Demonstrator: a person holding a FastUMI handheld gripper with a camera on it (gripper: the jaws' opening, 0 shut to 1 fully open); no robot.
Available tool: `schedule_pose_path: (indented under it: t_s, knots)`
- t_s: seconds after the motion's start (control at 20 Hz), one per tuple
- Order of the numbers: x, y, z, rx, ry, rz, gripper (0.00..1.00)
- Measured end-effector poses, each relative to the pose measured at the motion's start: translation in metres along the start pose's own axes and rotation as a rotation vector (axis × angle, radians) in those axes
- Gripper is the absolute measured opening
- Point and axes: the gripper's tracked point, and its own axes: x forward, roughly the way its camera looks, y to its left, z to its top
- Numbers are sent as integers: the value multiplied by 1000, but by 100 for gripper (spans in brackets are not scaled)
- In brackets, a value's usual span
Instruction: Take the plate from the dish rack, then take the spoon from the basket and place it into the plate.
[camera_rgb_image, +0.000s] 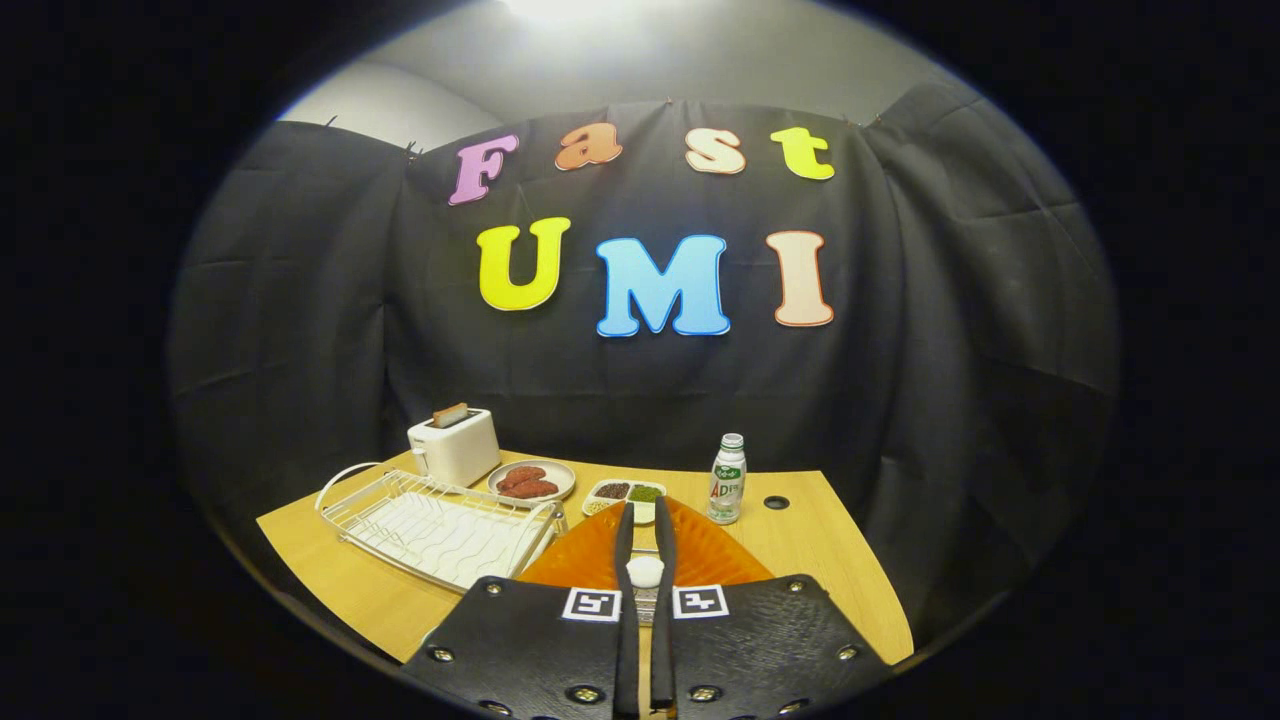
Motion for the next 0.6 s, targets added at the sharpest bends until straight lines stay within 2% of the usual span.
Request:
schedule_pose_path:
  t_s: [0.25, 0.6]
  knots:
    - [-8, 17, -14, 34, 11, 43, 5]
    - [-12, 50, -37, 52, 92, 30, 5]
